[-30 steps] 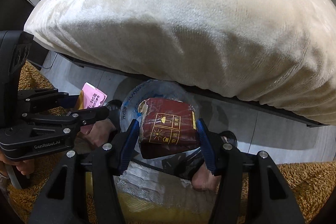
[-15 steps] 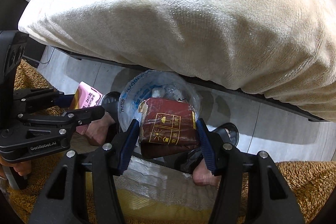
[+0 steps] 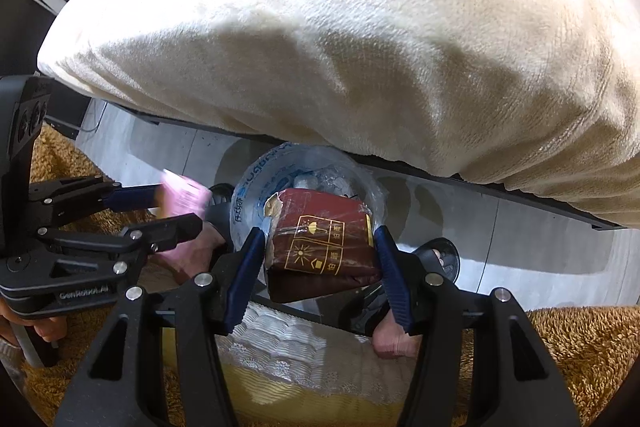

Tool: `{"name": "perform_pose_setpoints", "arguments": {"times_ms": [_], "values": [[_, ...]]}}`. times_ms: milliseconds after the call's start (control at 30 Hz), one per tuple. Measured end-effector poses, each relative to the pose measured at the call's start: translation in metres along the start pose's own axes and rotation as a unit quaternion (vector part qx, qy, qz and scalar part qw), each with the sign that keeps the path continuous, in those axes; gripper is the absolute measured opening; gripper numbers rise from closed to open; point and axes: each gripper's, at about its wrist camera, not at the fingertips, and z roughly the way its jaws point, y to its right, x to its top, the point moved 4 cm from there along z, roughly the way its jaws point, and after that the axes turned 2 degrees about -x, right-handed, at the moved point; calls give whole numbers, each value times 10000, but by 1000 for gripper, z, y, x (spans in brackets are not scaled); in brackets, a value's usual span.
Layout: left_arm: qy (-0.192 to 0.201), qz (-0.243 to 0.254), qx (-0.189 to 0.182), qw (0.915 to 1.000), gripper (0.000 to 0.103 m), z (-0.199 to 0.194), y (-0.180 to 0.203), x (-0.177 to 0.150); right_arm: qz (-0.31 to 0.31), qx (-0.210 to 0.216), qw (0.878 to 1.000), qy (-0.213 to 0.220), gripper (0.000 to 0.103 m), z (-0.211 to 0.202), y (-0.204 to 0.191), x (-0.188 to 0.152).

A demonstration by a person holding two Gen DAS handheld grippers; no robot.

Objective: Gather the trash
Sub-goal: 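Lower both items into the clear bag and open both tools, then move both open tools back up to the remaining trash on the bed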

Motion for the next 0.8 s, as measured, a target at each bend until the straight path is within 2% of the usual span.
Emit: {"name": "perform_pose_setpoints", "arguments": {"times_ms": [67,400,800], "values": [[32,-30,-17,10000,51,-2,-1,1,33,34,10000,70,68,-3,1,1],[435,8,-65,9990,51,-21,1,2,48,85,9992,380,68,-17,1,3],[1258,202,-215,9916,51,-60,6,-2,-26,155,9926,1204,68,-50,-2,3]]}}
